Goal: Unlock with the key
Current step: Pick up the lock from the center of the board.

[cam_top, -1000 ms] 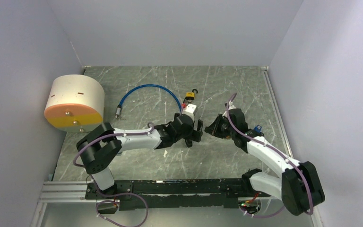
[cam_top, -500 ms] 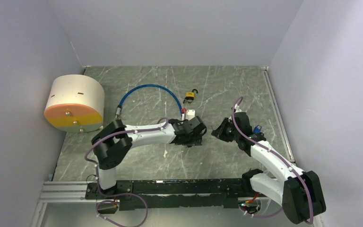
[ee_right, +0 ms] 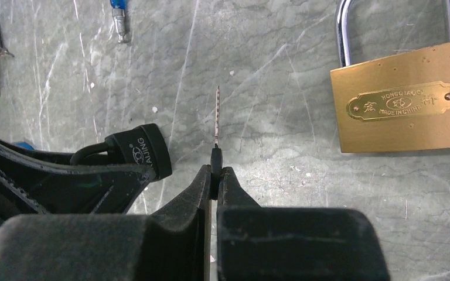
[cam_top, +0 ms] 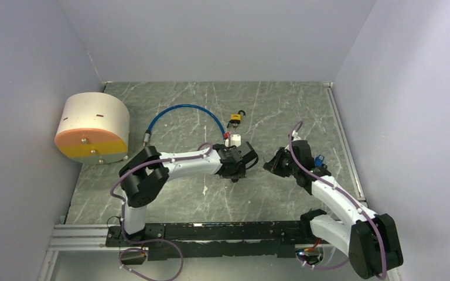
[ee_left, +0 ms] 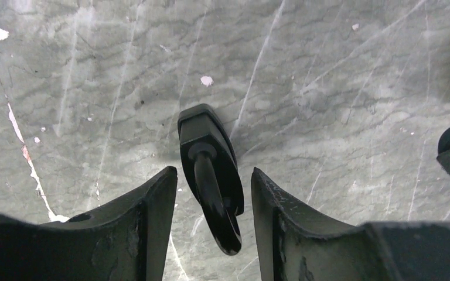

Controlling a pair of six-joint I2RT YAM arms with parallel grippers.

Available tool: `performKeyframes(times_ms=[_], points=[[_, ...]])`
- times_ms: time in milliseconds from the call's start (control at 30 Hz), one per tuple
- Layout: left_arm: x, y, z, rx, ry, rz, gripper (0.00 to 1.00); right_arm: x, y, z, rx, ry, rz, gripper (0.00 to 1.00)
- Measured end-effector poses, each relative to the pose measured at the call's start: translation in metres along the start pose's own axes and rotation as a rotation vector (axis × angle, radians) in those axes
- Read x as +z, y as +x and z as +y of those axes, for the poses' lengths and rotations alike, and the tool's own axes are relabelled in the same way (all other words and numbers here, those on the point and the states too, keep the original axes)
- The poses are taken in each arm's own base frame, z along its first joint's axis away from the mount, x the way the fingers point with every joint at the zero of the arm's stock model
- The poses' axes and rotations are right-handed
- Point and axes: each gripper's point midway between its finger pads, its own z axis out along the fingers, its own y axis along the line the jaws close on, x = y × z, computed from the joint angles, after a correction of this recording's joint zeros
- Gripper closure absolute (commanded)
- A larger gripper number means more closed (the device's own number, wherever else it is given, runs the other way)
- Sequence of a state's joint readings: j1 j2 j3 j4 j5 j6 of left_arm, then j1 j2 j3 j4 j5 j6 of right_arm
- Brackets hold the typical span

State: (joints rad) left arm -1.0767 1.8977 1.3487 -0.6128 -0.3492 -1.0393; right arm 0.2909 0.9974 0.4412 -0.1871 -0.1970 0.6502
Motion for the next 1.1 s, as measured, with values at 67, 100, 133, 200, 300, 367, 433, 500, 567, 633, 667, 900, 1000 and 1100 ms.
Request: performKeyframes(times_ms=[67, 100, 133, 200, 300, 367, 433, 500, 567, 633, 667, 900, 1000, 1100], points=[[0.002, -0.003, 0.001, -0.005, -0.004, -0.002, 0.55, 0.000, 0.001, 0.000, 0.000, -0.003, 0.000, 1.00], [0.003, -0.005, 0.002, -0.008, -0.005, -0.003, 0.60, 0.000, 0.001, -0.001, 0.001, -0.004, 0.003, 1.00], [0.005, -0.006, 0.002, -0.011, -0.008, -0.003, 0.67, 0.000, 0.002, -0.001, 0.001, -0.004, 0.004, 1.00], [0.008, -0.008, 0.004, -0.017, -0.011, 0.003, 0.78, 0.000, 0.004, -0.001, 0.001, -0.005, 0.010, 1.00], [0.009, -0.010, 0.006, -0.023, -0.012, 0.005, 0.97, 0.000, 0.003, -0.001, 0.002, -0.006, 0.010, 1.00], [0.009, -0.011, 0.006, -0.026, -0.008, 0.013, 0.97, 0.000, 0.003, -0.001, 0.003, -0.006, 0.010, 1.00], [0.010, -0.013, 0.007, -0.020, 0.003, 0.025, 0.98, 0.000, 0.003, -0.002, 0.003, -0.006, 0.010, 1.00], [0.010, -0.015, 0.006, -0.009, 0.035, 0.047, 0.97, -0.001, 0.003, -0.001, 0.003, -0.008, 0.009, 1.00], [0.008, -0.019, 0.006, 0.007, 0.101, 0.076, 0.97, -0.002, 0.001, 0.000, -0.002, -0.016, 0.003, 1.00], [0.000, -0.023, 0.007, 0.033, 0.202, 0.126, 0.97, -0.006, -0.002, 0.005, -0.014, -0.038, -0.011, 1.00], [-0.008, -0.025, 0.008, 0.050, 0.263, 0.155, 0.98, -0.008, -0.004, 0.008, -0.022, -0.056, -0.019, 1.00], [-0.135, -0.078, -0.009, 0.250, 0.823, 0.146, 0.98, -0.041, -0.031, 0.057, -0.114, -0.264, -0.107, 1.00], [-0.198, -0.093, -0.013, 0.353, 1.040, 0.089, 0.97, -0.059, -0.037, 0.080, -0.161, -0.372, -0.136, 1.00], [-0.249, -0.099, -0.014, 0.427, 1.229, 0.062, 0.97, -0.079, -0.036, 0.105, -0.218, -0.515, -0.144, 1.00]])
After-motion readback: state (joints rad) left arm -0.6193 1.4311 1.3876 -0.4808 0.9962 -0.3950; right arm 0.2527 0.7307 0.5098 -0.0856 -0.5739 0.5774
